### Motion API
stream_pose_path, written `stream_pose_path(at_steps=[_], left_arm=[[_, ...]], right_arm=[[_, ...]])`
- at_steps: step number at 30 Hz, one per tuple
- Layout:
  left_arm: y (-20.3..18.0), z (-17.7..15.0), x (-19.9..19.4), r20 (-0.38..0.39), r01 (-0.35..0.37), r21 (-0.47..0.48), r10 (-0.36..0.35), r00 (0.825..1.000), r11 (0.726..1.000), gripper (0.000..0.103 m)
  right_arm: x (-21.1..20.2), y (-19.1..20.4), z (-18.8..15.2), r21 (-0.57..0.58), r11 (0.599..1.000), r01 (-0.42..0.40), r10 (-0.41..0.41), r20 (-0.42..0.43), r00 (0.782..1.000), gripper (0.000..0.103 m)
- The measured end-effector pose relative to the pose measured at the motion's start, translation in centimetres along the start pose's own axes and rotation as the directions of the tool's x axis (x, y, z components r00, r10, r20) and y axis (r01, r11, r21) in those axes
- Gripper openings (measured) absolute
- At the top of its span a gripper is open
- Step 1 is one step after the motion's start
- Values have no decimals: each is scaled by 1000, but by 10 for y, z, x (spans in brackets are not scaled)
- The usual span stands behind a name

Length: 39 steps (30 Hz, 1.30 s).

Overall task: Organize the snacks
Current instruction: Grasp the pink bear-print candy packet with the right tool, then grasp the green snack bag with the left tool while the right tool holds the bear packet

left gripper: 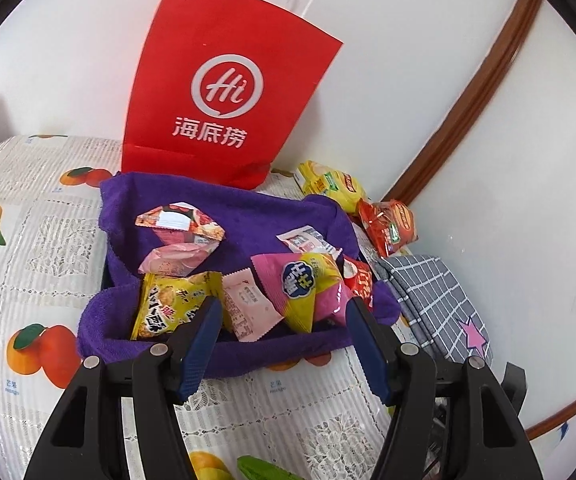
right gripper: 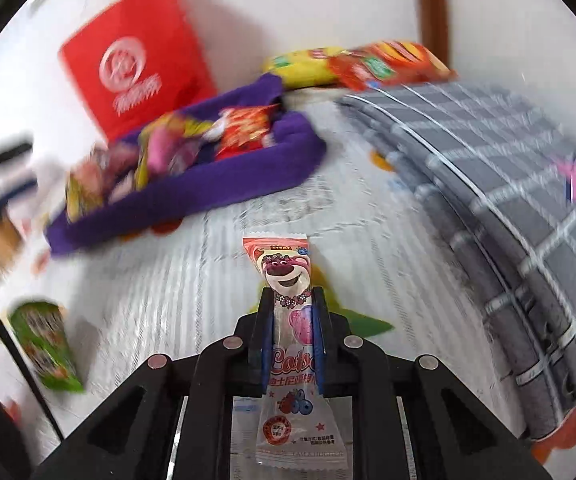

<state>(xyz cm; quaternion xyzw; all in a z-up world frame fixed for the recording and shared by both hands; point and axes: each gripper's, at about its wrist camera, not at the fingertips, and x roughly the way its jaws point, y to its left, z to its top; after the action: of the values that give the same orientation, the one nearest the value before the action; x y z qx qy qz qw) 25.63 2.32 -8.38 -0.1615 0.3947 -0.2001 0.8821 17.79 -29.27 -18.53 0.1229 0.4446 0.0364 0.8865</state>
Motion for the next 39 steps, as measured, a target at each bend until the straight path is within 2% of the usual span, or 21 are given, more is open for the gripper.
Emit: stream_pose_path(at_steps=[1,8,11,15,18,22,25,29,35,36,38,39], left_arm=[[-1,0,1,-4,0,3,0,1000,1000,64],[-1,-6,7,-32,-19,15,20,999,1000,66],[-1,-10,4,-21,-26,33,27,999,999,68],[0,-23,1,-42,21,28,-19,999,999,71],[-5,-40,-2,-49,-10,83,14,999,997,77],[-7,-65,-4,-105,16,91,-6,994,996,77],[-11,-80,-11,-116,8,116,5,993,993,77],[-22,-101,-13,-148,-37,184,65,987,982,78],[-17,-124,11,-219,-156,206,201,955,966,77],[-19,-126,10,-187,-162,218,205,961,962,77],[-19,-128,10,-181,-173,225,216,960,959,74],[-20,-129,9,-167,-183,229,224,960,956,69]], right_arm=[[0,-3,0,16,1000,-11,11,2,1000,17],[5,30,-3,-151,972,178,-180,2,984,23],[4,31,-4,-162,969,185,-187,2,982,25],[3,27,-3,-154,973,174,-176,-1,984,25],[4,29,-3,-157,972,177,-180,-1,984,25],[4,30,-2,-154,973,174,-177,-2,984,25],[4,30,-2,-154,973,174,-177,-2,984,25],[4,30,-2,-153,973,173,-176,-3,984,25],[4,30,-2,-153,972,176,-178,-2,984,25],[4,30,-2,-152,973,175,-177,-2,984,25],[4,29,-2,-150,973,173,-175,-2,985,25],[4,29,-2,-150,974,172,-174,-3,985,25]])
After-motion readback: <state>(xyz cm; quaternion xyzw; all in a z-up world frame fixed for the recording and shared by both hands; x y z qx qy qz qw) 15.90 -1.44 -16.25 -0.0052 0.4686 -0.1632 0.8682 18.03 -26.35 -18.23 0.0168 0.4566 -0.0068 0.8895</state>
